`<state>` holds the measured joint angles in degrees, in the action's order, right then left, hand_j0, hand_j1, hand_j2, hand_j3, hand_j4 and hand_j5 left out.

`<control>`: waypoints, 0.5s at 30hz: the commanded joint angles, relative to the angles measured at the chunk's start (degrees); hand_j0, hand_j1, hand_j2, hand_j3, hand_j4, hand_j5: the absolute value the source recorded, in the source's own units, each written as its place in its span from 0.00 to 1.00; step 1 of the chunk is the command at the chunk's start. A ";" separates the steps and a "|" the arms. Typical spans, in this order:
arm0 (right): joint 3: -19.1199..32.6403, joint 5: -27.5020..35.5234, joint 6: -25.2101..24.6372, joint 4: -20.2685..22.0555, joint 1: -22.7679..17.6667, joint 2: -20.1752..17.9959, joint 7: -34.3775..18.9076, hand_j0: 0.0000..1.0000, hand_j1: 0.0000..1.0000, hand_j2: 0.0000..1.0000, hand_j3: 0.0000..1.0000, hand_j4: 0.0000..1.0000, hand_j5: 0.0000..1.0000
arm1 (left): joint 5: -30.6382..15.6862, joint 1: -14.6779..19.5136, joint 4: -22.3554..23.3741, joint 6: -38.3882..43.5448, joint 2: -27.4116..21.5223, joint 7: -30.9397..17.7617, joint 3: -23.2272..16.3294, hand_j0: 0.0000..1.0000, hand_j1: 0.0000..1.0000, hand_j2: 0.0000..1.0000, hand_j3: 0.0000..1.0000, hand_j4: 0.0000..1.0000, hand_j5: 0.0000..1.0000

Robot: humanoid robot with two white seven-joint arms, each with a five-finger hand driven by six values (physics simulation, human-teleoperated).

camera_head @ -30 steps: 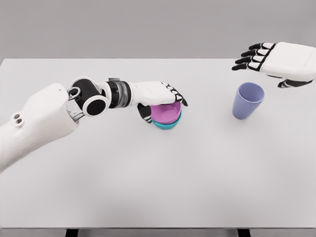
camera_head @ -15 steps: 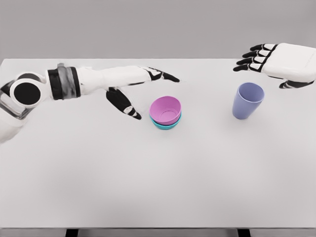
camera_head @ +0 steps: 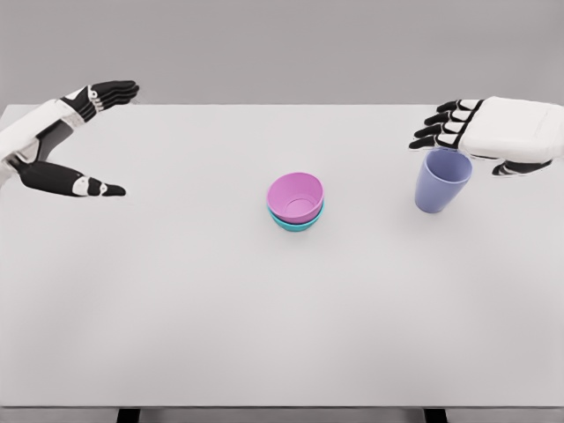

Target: Stacking bowl and cup with both arms

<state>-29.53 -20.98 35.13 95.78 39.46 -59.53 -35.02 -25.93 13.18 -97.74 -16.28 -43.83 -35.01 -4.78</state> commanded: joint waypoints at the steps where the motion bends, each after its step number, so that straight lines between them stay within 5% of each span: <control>1: -1.49 -1.70 -0.13 -4.19 0.00 1.08 0.02 1.00 1.00 1.00 1.00 1.00 1.00 | 3.95 0.00 0.01 -0.07 0.15 0.01 1.53 1.00 1.00 1.00 1.00 1.00 1.00; 4: -1.58 -2.75 -0.13 -7.35 1.49 3.72 0.02 1.00 1.00 1.00 1.00 1.00 1.00 | 11.52 -0.44 0.89 -0.15 0.24 0.01 2.32 1.00 1.00 1.00 1.00 1.00 1.00; 15: -10.99 -4.51 -0.13 -19.57 7.56 9.87 0.02 1.00 1.00 1.00 1.00 1.00 1.00 | 11.69 -1.23 0.97 -0.07 0.32 0.01 2.32 1.00 1.00 1.00 1.00 1.00 1.00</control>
<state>-38.89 -25.66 35.15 78.12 47.02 -50.25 -35.02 -14.01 11.95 -96.79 -16.50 -43.48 -35.02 -2.48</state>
